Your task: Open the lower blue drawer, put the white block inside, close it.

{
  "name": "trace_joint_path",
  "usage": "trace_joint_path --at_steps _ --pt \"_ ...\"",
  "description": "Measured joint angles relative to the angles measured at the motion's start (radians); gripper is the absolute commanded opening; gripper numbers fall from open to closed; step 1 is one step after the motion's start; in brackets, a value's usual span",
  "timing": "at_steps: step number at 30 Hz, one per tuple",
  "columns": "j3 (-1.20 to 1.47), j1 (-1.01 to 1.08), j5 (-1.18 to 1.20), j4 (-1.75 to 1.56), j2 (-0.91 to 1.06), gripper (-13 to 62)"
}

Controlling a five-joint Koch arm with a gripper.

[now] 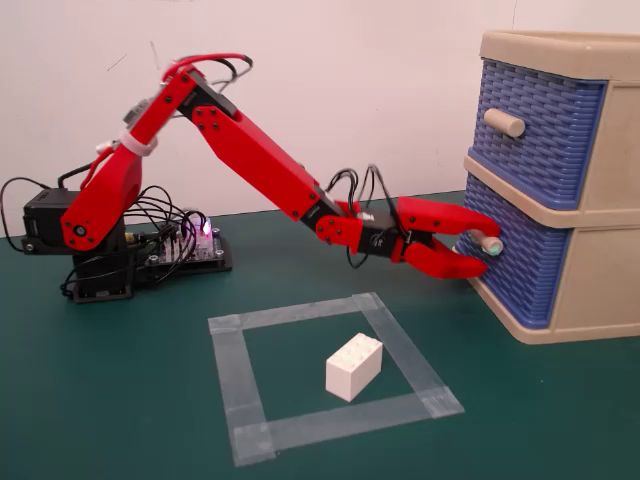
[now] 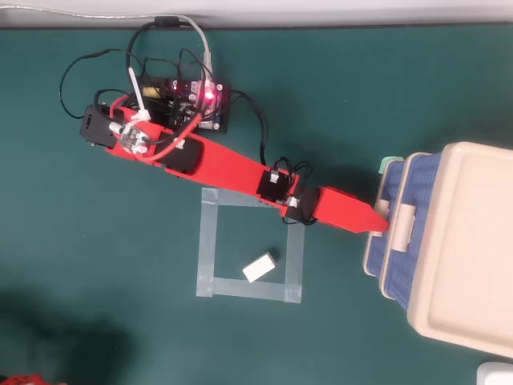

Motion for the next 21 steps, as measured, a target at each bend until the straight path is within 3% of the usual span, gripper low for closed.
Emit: trace_joint_path --at_steps 2,7,10,18,19,21 --pt "-0.005 -0.003 0.002 0.052 0.003 -7.9" --pt "-0.052 -0.008 0.005 0.270 0.038 -8.0" --pt "0.008 0.000 0.025 0.330 0.164 -8.0" --pt "0.660 0.008 0.046 0.374 0.670 -7.6" --pt "0.667 0.008 0.048 0.377 0.689 -5.4" --pt "0.664 0.008 0.052 0.382 0.689 17.8"
